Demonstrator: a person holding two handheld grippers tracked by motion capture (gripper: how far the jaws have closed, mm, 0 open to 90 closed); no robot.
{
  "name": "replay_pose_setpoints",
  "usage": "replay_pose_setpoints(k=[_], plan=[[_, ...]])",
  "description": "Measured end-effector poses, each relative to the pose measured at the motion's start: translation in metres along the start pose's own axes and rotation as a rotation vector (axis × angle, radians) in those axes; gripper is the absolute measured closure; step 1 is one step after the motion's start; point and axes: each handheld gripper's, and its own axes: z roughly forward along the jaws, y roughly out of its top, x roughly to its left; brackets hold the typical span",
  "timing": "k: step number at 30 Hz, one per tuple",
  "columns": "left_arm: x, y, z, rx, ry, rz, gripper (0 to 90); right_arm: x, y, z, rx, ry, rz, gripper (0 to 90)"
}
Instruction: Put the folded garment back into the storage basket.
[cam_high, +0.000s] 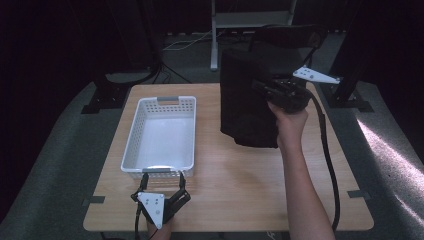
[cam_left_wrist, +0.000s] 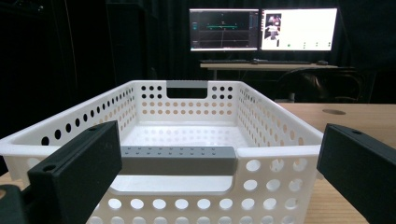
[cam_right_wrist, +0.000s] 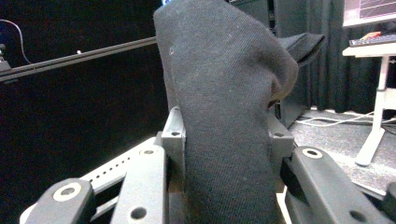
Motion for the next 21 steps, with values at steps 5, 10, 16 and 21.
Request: replay_pose_setpoints(k=[5,10,16,21], plan=[[0.0,0.0,0.0,0.0,0.0,0.0,0.8,0.003,0.0,0.009,0.003,0.017,0.003,62.5],[0.0,0.0,0.0,0.001,-0.001,0.0,0.8,0.009,0.001,0.02,-0.004,0.039,0.009,62.5],[0.0,0.0,0.0,0.001,-0.002,0.001,0.8,0.02,0.006,0.034,-0.004,0.056,-0.005,62.5],[0.0,0.0,0.0,0.001,-0.002,0.001,0.7,0.028,0.008,0.049,-0.011,0.085,0.004,62.5]])
